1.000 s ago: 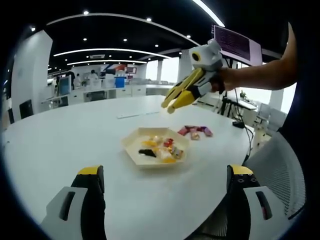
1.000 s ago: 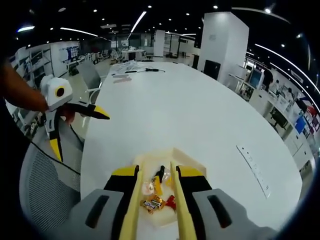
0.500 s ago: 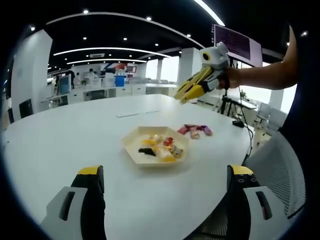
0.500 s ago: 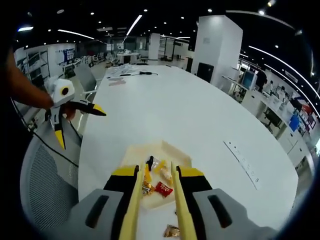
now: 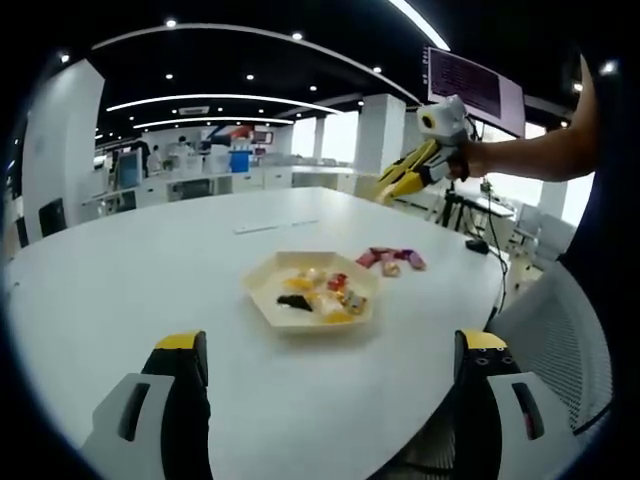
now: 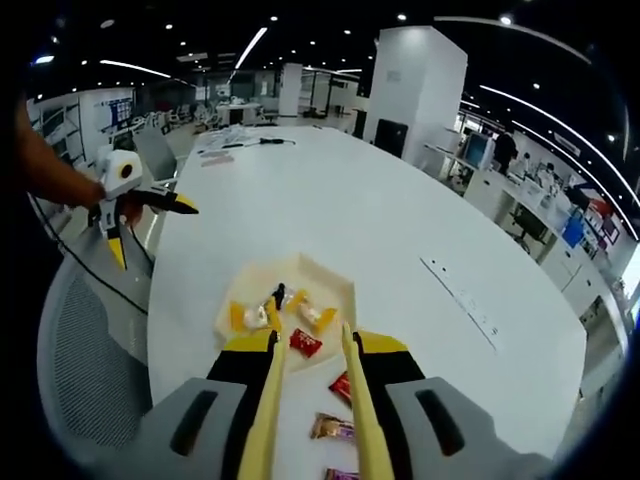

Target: Place the target food into the container with the food tongs after gripping and lifting it, then release it inside without dropping or visibly crushing the food.

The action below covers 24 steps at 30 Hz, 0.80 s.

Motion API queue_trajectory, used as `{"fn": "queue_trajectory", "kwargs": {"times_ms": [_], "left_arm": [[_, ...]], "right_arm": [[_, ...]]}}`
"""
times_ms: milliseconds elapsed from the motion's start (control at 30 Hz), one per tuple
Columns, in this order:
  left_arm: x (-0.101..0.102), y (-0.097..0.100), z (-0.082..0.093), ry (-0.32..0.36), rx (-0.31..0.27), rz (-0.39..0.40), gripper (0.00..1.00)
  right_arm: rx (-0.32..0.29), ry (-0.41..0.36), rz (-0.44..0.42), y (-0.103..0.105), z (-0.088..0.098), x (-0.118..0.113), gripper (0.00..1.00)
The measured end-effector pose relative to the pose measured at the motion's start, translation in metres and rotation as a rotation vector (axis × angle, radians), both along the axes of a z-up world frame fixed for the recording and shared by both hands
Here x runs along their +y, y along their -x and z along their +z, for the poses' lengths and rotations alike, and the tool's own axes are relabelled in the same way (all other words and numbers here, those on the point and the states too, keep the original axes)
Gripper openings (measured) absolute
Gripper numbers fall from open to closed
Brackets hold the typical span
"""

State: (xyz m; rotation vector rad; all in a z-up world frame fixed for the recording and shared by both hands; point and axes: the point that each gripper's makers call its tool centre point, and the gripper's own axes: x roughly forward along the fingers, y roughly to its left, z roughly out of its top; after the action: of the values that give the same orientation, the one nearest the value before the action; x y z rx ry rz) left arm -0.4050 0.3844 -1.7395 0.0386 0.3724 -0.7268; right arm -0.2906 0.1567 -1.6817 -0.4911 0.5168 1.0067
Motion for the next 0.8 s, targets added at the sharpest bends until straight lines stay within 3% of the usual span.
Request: {"fn": "queue_trajectory", "kwargs": {"times_ms": [800], "left_arm": [[-0.001,0.001,-0.002,-0.006,0.009,-0.003,0.99]], "right_arm": [[-0.008,-0.003,-0.126,0.010,-0.016,-0.077,0.29]]}}
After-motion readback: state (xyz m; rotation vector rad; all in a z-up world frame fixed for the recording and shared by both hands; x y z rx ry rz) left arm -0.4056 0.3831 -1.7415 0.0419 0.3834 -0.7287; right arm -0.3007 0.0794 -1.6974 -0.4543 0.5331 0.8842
